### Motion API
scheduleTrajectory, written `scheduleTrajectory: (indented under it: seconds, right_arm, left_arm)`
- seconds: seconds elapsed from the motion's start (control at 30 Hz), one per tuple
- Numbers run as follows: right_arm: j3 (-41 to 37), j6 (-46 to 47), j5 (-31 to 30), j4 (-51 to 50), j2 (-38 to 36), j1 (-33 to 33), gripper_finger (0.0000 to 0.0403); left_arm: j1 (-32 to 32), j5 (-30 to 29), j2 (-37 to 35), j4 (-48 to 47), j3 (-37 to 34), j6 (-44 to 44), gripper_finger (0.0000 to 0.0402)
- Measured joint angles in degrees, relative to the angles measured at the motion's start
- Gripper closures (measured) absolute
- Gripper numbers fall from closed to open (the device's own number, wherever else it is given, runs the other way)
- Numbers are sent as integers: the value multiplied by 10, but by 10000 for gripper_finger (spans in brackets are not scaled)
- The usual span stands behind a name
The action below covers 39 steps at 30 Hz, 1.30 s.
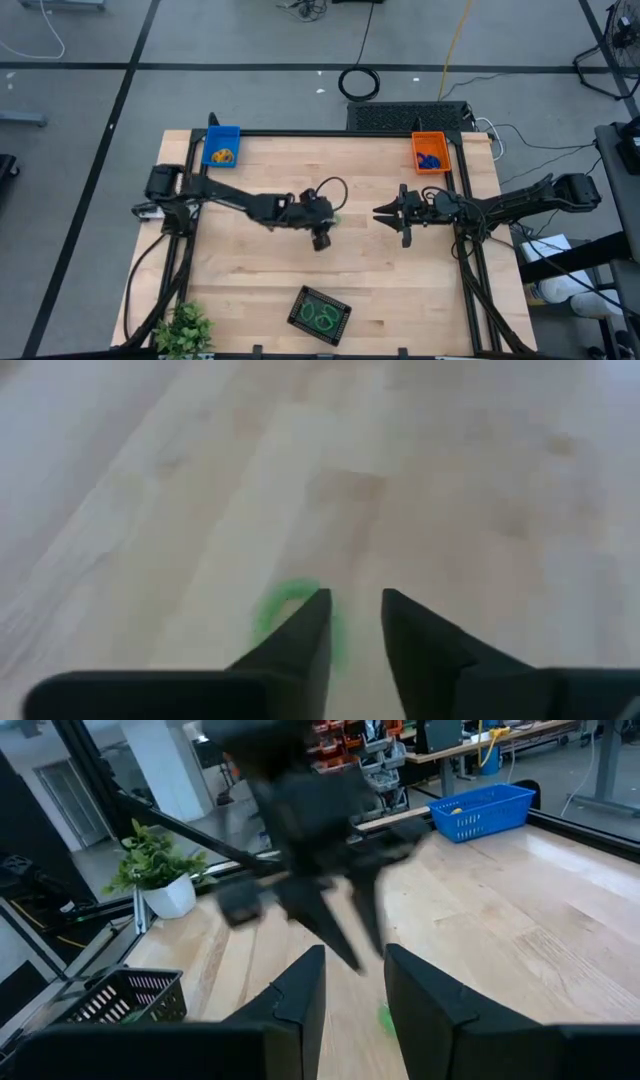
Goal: Sort spring keychains into baskets
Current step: Put the green spring keychain into the black basket
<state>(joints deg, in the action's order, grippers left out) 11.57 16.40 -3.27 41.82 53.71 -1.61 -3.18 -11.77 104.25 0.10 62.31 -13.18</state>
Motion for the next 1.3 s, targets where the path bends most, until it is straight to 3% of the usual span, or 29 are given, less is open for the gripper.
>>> scheduleTrajectory:
  seconds: [0.17, 0.33, 0.87, 1.03, 1.3]
  right_arm:
    - [0, 0, -15, -5, 1, 0, 312]
    - [0, 0, -14, -6, 4, 0, 312]
    - [0, 0, -14, -1, 4, 0, 312]
    - [0, 0, -14, -1, 4, 0, 312]
    - [0, 0, -14, -1, 4, 0, 312]
  left_arm:
    - [32, 3, 70, 41, 0, -4, 251]
    - [36, 35, 116, 83, 2, -6, 221]
    - [34, 37, 122, 32, 4, -20, 216]
    - [34, 26, 121, 21, 4, -20, 243]
    - [35, 21, 121, 18, 3, -22, 351]
